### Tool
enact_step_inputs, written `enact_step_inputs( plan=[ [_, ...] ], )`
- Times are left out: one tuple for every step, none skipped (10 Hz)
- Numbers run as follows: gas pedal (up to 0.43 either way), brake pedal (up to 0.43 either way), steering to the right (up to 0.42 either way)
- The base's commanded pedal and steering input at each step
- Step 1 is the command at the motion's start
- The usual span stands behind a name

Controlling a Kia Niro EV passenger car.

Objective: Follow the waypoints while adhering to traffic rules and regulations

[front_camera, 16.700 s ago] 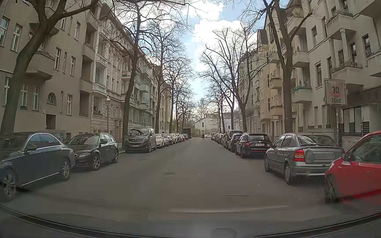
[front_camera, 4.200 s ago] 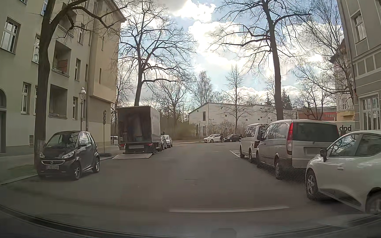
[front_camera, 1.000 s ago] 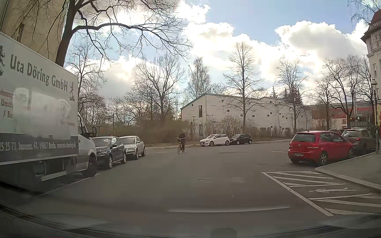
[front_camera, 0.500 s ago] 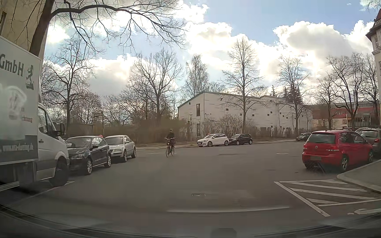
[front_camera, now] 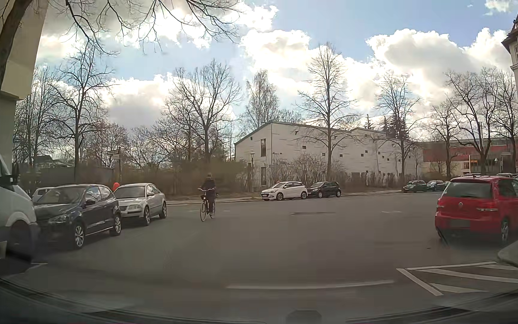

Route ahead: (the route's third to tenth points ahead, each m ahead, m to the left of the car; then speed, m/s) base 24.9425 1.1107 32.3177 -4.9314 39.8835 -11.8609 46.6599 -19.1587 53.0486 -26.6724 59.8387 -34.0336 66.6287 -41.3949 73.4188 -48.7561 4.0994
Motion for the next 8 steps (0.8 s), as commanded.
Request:
enact_step_inputs(
  plan=[
    [0.0,0.024,0.02],
    [0.0,0.024,0.026],
    [0.0,0.024,0.035],
    [0.0,0.024,0.045],
    [0.0,0.024,0.051],
    [0.0,0.024,0.056],
    [0.0,0.024,0.063],
    [0.0,0.024,0.075]
  ],
)
